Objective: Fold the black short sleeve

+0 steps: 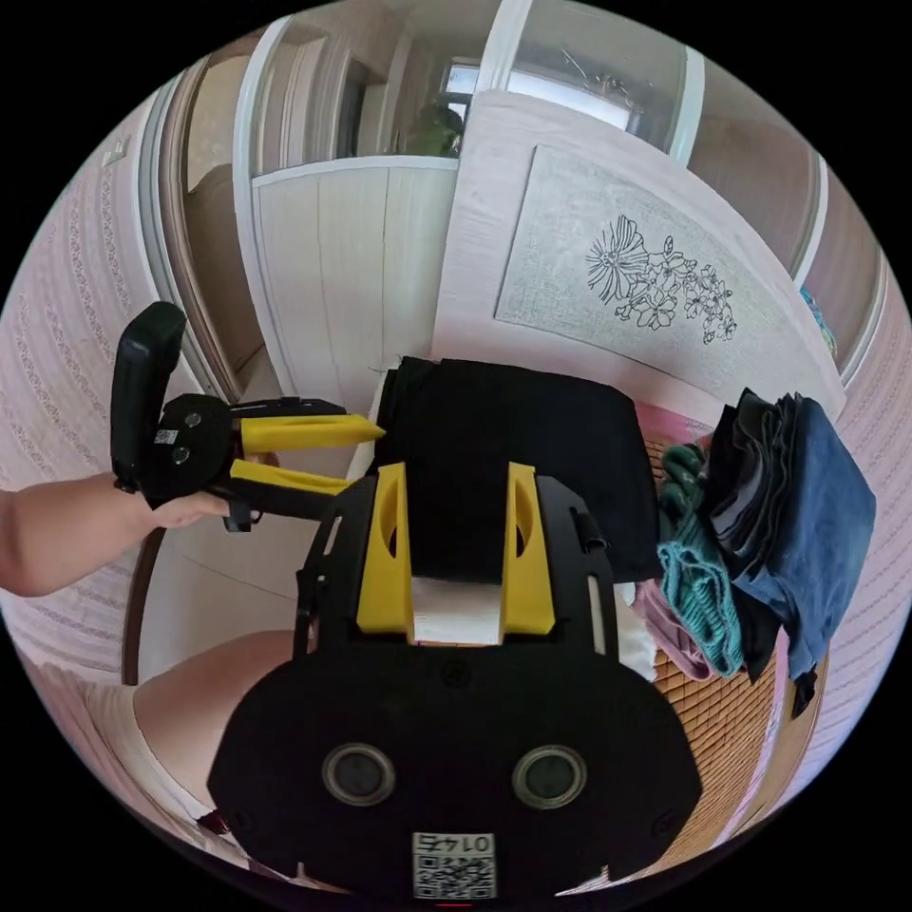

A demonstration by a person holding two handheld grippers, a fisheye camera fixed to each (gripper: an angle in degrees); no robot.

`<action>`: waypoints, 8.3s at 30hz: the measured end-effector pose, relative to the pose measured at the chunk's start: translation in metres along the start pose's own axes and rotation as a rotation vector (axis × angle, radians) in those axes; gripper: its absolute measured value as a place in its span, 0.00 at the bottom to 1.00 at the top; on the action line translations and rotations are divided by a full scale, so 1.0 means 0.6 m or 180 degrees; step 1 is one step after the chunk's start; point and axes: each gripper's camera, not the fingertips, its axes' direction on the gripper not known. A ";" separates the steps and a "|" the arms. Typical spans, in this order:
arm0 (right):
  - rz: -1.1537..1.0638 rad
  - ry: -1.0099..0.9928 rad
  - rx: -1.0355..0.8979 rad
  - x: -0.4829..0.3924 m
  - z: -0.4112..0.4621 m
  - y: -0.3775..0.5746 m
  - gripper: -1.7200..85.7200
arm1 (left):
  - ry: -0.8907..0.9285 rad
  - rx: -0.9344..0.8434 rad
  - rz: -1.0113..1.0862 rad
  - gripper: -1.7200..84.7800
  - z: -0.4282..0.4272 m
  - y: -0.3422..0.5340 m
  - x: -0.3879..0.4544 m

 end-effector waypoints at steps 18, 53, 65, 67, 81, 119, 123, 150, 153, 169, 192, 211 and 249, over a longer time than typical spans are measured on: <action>0.0557 -0.0244 -0.0159 0.109 -0.176 0.083 0.01 | 0.0454 -0.0016 -0.0265 0.01 -0.103 -0.130 0.008; 0.4067 0.1309 0.0193 0.104 -0.917 0.635 0.02 | 0.1712 -0.0529 0.1790 0.05 -0.127 -0.043 1.016; 0.4852 0.1018 0.0018 0.224 -0.930 0.362 0.01 | 0.0128 -0.0778 0.1832 0.01 -0.228 0.211 1.303; 0.4679 0.1065 -0.0006 0.211 -0.949 0.327 0.01 | -0.0175 -0.0909 0.1841 0.01 -0.232 0.232 1.332; 0.4096 0.0947 0.0414 0.136 -1.087 0.218 0.01 | 0.0965 -0.1282 0.2172 0.01 -0.238 0.345 1.429; 0.4286 0.1617 -0.1145 0.229 -0.990 0.402 0.01 | -0.0012 -0.2095 0.2076 0.01 0.229 0.597 1.589; 0.4169 0.1967 -0.1657 0.252 -0.962 0.431 0.01 | -0.0243 -0.1907 0.2200 0.01 0.276 0.628 1.593; 0.3723 0.1334 -0.1398 0.238 -1.026 0.589 0.03 | 0.0413 -0.1783 0.2882 0.01 0.385 0.647 1.468; 0.3747 0.1132 -0.1312 0.239 -1.066 0.591 0.11 | 0.0364 -0.1714 0.3014 0.01 0.388 0.647 1.458; 0.3398 0.1010 -0.1264 0.261 -1.125 0.533 0.17 | 0.1284 -0.1919 0.2582 0.05 0.447 0.550 1.317; 0.3871 0.1186 -0.0496 0.187 -1.388 0.567 0.01 | 0.1356 -0.2117 0.2566 0.15 0.453 0.419 1.249; 0.4511 0.1338 -0.0303 0.140 -1.467 0.576 0.02 | 0.0977 -0.1065 0.2215 0.09 0.376 0.051 1.184; 0.4138 0.1403 -0.1336 -0.123 -1.182 0.250 0.02 | 0.0939 -0.1849 0.2350 0.07 0.344 0.034 1.018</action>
